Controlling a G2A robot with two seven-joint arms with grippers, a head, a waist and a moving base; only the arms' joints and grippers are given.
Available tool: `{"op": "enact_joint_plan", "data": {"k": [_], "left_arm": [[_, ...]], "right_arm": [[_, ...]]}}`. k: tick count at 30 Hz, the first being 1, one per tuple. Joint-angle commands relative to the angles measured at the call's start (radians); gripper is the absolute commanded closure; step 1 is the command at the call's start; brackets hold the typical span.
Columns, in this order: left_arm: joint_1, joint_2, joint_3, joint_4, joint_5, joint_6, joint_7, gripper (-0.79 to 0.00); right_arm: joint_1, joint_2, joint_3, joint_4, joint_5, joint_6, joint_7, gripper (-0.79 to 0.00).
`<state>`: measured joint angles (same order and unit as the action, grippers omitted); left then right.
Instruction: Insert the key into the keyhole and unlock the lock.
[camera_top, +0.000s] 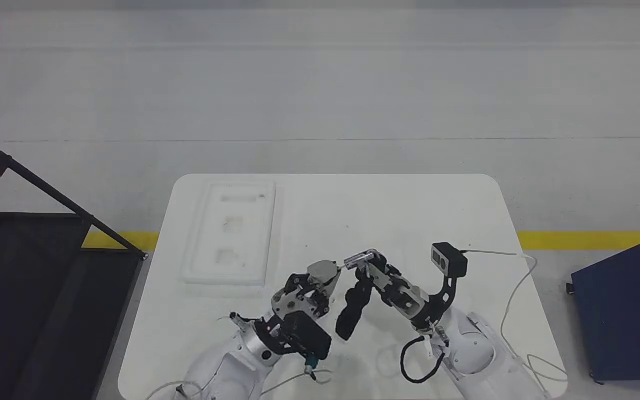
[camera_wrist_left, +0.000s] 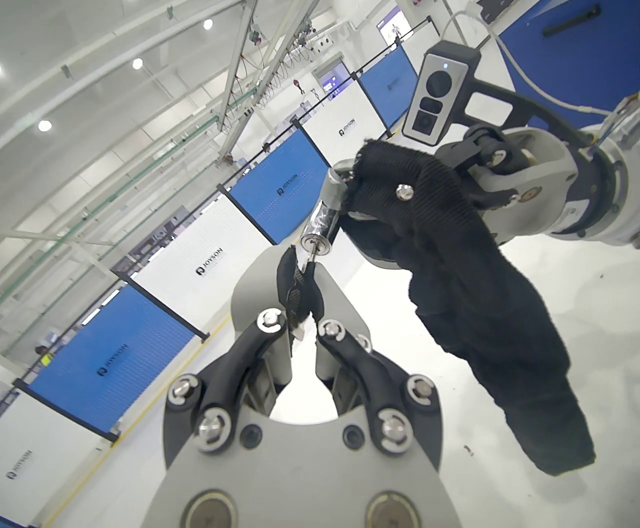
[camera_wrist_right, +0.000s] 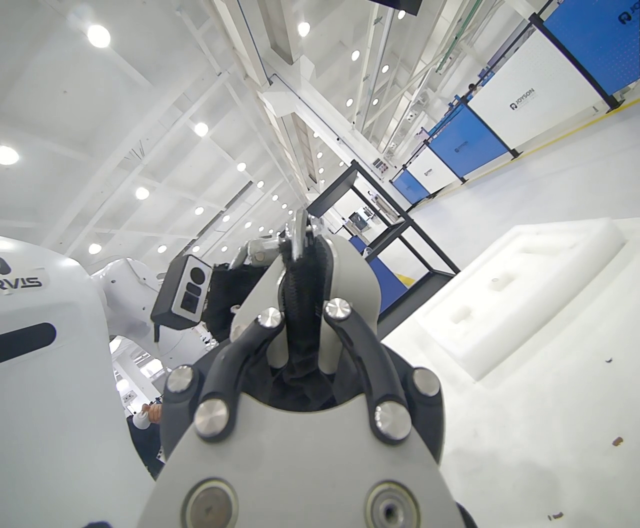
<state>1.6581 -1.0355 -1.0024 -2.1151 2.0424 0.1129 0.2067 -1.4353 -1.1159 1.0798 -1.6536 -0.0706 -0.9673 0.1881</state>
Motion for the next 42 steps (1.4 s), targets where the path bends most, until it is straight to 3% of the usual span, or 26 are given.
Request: {"op": "enact_joint_plan", "data": {"k": [1,9,20,26,42], "left_arm": [[-0.009,-0.004,0.010,0.018,0.057,0.034,0.009,0.000],[-0.041,-0.018,0.025,0.074,0.212,0.159,0.021,0.000],[-0.046,-0.023,0.013,0.136,0.506,0.256,0.031,0.000],[-0.048,-0.029,0.005,0.165,0.594,0.339,0.044,0.000],[-0.066,-0.046,-0.009,0.213,0.763,0.436,0.014,0.000]], "right_arm": [[0.000,0.000,0.000,0.000,0.000,0.000,0.000,0.000],[0.000,0.000,0.000,0.000,0.000,0.000,0.000,0.000],[0.000,0.000,0.000,0.000,0.000,0.000,0.000,0.000],[0.000,0.000,0.000,0.000,0.000,0.000,0.000,0.000],[0.000,0.000,0.000,0.000,0.000,0.000,0.000,0.000]]}}
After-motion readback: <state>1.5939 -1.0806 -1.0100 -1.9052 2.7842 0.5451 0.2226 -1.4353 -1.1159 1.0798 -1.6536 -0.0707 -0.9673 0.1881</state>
